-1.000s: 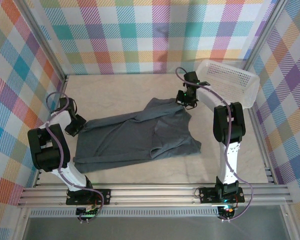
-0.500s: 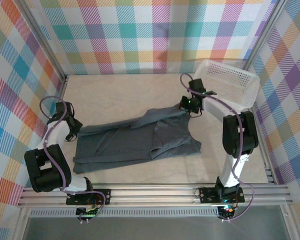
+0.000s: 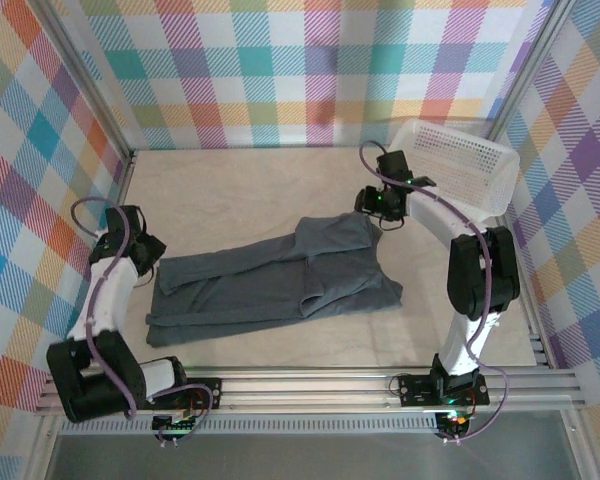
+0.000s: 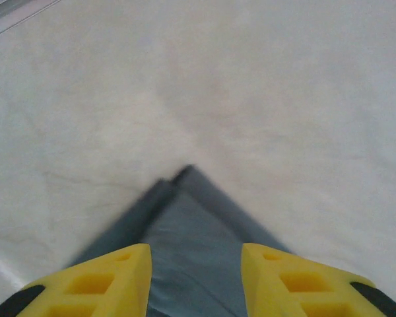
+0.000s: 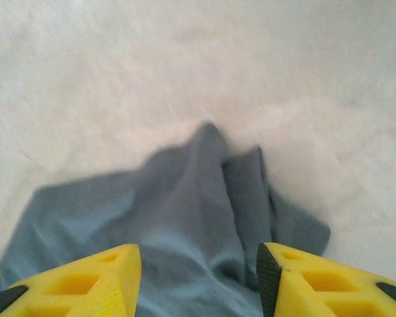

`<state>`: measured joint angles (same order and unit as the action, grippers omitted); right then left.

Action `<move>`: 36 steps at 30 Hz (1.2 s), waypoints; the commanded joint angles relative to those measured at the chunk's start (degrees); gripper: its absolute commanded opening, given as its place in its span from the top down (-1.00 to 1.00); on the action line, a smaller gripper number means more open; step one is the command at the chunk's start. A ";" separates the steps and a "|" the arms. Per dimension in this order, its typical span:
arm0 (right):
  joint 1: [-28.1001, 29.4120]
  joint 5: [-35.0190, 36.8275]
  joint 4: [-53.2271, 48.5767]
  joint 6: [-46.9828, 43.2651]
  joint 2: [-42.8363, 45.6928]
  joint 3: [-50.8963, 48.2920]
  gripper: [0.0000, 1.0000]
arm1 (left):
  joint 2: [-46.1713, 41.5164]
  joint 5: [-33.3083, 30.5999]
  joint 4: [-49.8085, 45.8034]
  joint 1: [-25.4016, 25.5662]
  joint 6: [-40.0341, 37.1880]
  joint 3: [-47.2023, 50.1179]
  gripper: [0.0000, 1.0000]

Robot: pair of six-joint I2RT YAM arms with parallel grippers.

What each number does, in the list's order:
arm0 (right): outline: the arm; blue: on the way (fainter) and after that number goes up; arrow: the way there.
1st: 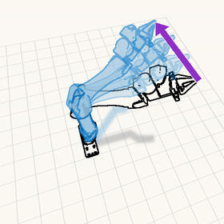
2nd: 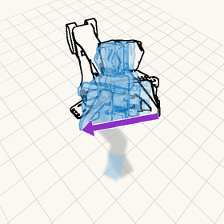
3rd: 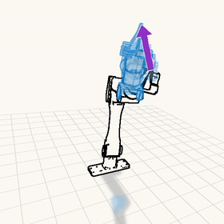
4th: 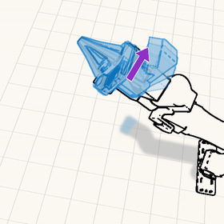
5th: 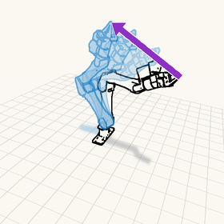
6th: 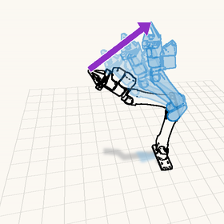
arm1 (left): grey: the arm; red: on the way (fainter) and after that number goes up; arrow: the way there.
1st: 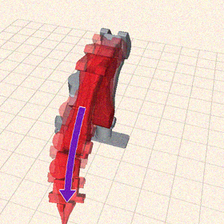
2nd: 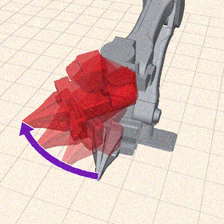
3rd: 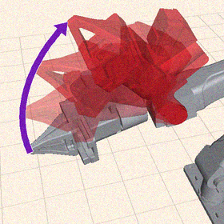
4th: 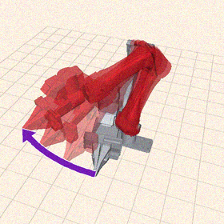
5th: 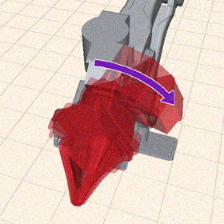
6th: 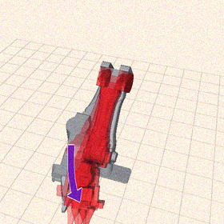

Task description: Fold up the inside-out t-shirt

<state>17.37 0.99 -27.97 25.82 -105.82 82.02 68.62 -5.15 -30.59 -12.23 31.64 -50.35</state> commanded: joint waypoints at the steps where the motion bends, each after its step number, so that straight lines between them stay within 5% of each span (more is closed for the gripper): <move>1: 0.83 5.03 -1.74 -1.14 -5.60 3.80 -0.09 | -3.23 2.30 -3.69 5.99 0.30 -3.25 0.16; 8: 0.91 -1.42 -3.92 -0.95 -12.95 11.32 0.22 | -3.14 0.60 -5.83 11.86 0.59 -3.93 0.14; 14: 0.98 -1.13 -7.21 -1.62 -15.43 13.34 0.21 | -1.49 0.66 -4.77 12.23 0.79 -3.14 0.14; 19: 1.17 -2.31 -6.84 -1.31 -12.53 11.39 1.00 | -1.32 0.30 -4.64 12.29 0.46 -2.94 0.14; 25: 1.62 -5.41 -4.91 -1.61 -0.44 3.24 1.00 | -3.66 0.99 -5.72 12.38 -0.21 -1.81 0.14; 32: 7.78 -5.02 11.21 11.30 26.17 -37.11 0.97 | -9.01 0.88 -9.14 12.39 -1.84 1.64 0.14; 36: 8.12 -5.64 10.14 12.33 33.25 -45.26 0.18 | -10.74 2.26 -8.42 12.32 -2.02 3.04 0.15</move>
<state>25.91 -4.58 -19.64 34.63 -73.95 38.81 59.18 -3.88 -37.87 -0.40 30.63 -48.45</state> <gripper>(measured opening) 0.363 0.428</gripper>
